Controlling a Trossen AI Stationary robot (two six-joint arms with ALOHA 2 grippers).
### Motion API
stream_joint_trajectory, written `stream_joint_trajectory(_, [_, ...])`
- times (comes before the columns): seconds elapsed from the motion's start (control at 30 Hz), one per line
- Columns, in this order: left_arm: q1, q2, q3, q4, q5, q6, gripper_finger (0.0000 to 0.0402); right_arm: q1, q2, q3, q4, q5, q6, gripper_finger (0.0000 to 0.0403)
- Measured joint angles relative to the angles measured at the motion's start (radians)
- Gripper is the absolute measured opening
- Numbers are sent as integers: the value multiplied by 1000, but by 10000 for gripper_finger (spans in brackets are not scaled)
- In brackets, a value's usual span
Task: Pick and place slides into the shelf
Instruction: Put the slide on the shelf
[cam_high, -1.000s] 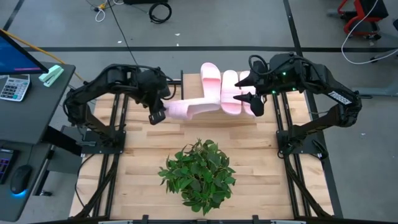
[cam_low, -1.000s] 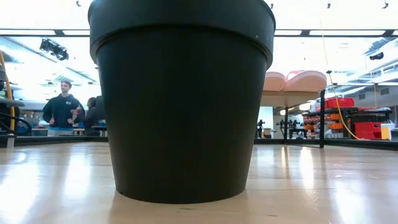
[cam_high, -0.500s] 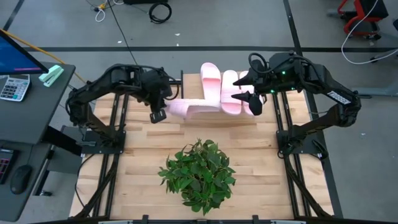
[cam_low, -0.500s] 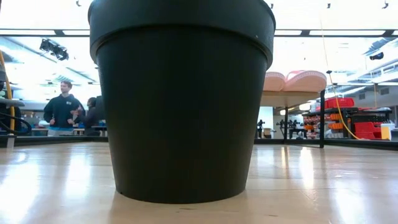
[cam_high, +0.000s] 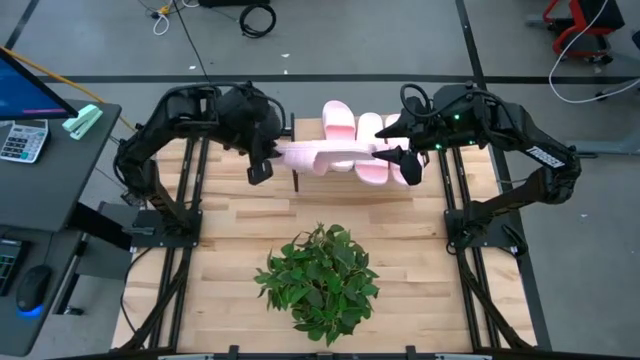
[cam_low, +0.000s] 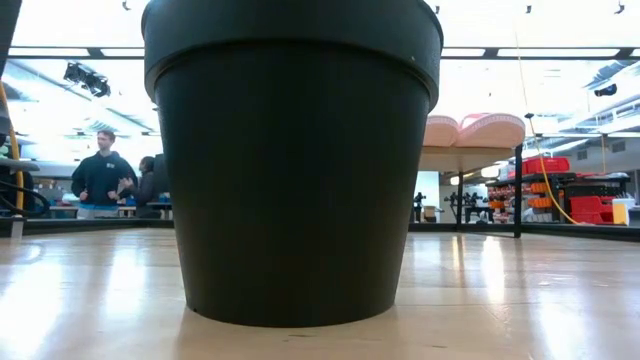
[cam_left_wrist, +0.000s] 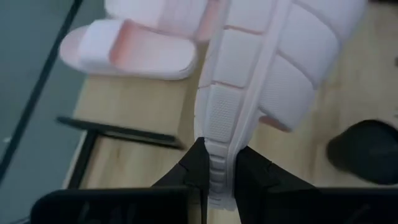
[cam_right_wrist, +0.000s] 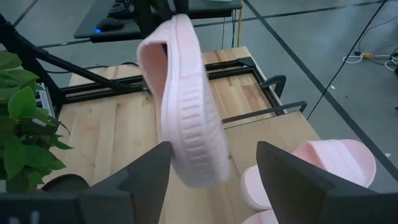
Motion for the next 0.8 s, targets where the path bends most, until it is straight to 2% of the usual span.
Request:
stream_joint_trajectory(0.27, [34, 42, -45, -5, -65, 169, 50, 0, 0, 0, 0, 1, 15, 245])
stream_joint_trajectory(0.53, [142, 69, -43, -5, -349, 373, 50, 42, 0, 0, -11, 1, 37, 245])
stream_joint_trajectory(0.67, [162, 69, -43, -6, -358, 413, 50, 68, 0, 0, -13, 23, 44, 245])
stream_joint_trajectory(0.8, [131, 69, -43, -6, -354, 500, 50, 77, 0, 0, -15, 39, 44, 245])
